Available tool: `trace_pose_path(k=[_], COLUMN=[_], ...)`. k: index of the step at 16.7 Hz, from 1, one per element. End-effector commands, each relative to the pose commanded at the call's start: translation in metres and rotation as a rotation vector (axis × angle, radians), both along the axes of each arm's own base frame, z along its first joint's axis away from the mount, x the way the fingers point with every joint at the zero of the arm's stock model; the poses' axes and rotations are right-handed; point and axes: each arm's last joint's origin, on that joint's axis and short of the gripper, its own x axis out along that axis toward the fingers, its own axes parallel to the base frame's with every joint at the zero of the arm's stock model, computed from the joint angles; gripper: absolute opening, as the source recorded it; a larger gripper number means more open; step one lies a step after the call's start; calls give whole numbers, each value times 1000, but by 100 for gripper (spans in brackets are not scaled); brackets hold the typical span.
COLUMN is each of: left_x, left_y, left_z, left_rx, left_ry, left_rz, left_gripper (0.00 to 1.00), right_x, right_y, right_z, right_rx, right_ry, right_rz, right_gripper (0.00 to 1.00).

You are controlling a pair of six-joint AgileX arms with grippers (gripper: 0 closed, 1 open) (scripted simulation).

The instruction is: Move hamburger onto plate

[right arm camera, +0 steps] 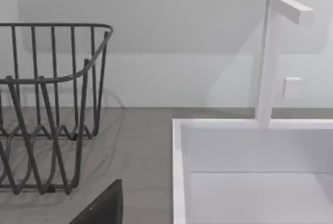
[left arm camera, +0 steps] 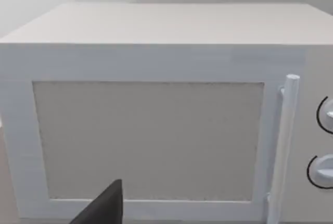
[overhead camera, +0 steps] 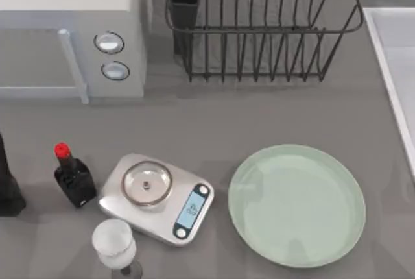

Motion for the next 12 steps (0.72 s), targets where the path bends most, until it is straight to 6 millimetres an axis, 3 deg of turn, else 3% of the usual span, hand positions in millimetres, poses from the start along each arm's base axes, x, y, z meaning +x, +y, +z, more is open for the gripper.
trace_pose_path(k=[6, 12], left_x=[0, 0], left_y=[0, 0], left_z=[0, 0], left_rx=[0, 0], left_ry=[0, 0], left_rz=[0, 0], left_gripper=[100, 100], right_x=[2, 27], right_y=[0, -3], right_z=[8, 19], right_rx=[-101, -413], right_ry=[131, 678], right_rz=[5, 130], right_gripper=[100, 100])
